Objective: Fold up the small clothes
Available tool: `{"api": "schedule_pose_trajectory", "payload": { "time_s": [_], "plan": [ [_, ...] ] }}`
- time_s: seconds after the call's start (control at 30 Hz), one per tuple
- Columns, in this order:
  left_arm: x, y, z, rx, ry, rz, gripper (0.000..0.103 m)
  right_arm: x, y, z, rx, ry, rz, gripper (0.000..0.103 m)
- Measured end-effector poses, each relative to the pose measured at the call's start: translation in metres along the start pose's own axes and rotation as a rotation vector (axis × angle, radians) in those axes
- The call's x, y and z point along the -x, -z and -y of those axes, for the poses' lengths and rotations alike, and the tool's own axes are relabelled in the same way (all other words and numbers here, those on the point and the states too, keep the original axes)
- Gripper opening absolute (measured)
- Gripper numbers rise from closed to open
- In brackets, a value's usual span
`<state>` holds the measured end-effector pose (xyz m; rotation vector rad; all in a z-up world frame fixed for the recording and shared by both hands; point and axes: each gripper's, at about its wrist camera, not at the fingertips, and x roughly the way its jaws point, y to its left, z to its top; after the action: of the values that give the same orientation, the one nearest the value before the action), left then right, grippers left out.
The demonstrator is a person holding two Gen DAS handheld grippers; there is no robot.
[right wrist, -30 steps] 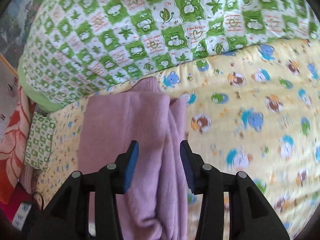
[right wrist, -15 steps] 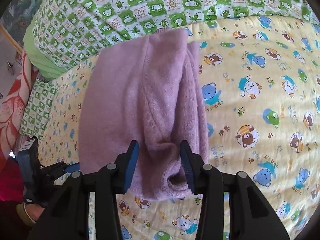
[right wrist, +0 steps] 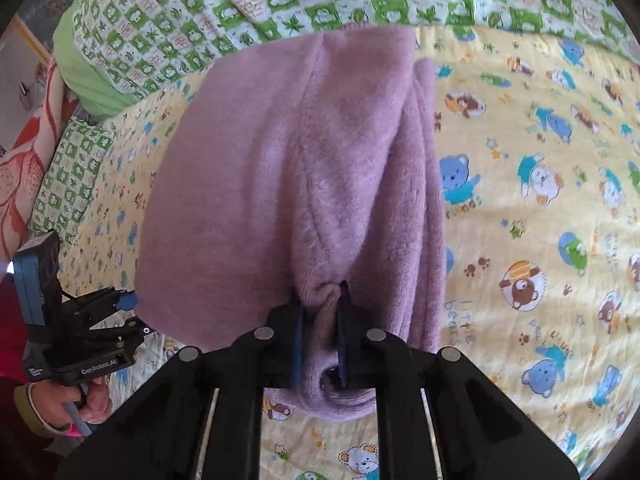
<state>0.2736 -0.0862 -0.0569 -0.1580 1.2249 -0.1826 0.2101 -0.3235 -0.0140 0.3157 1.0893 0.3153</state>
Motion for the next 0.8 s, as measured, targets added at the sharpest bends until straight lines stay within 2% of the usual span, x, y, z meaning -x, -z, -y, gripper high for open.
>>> {"api": "schedule_pose_trajectory", "payload": {
  "time_s": [0.1,0.17,0.23,0.33,0.43,0.63,0.7,0.77,0.8],
  "plan": [
    [0.006,-0.001,0.006,-0.012,0.007,0.006,0.045,0.059,-0.01,0.003,-0.029,-0.047,0.138,0.01],
    [0.003,-0.003,0.009,-0.009,0.009,-0.002,0.043,0.071,-0.009,0.009,-0.032,-0.043,0.147,0.01],
    [-0.001,-0.004,0.011,-0.008,0.007,-0.013,0.038,0.058,-0.001,0.021,-0.047,-0.015,0.098,0.01],
    [-0.004,-0.002,0.008,0.001,0.015,-0.032,0.036,0.025,0.013,0.042,-0.122,-0.036,0.026,0.01],
    [-0.005,0.001,-0.001,0.026,0.033,-0.043,0.037,0.005,0.028,0.059,-0.209,-0.066,0.034,0.01],
    [-0.001,0.015,-0.011,-0.002,0.035,-0.055,0.039,-0.002,0.037,0.061,-0.249,-0.034,0.059,0.014],
    [0.004,0.021,-0.013,-0.005,0.039,-0.068,0.039,0.004,0.033,0.056,-0.259,-0.021,0.056,0.021],
    [0.011,0.028,-0.016,-0.013,0.04,-0.079,0.036,0.015,0.03,0.048,-0.244,0.034,0.068,0.029],
    [0.016,0.031,-0.017,-0.015,0.042,-0.082,0.036,0.019,0.029,0.046,-0.234,0.07,0.077,0.037]
  ]
}}
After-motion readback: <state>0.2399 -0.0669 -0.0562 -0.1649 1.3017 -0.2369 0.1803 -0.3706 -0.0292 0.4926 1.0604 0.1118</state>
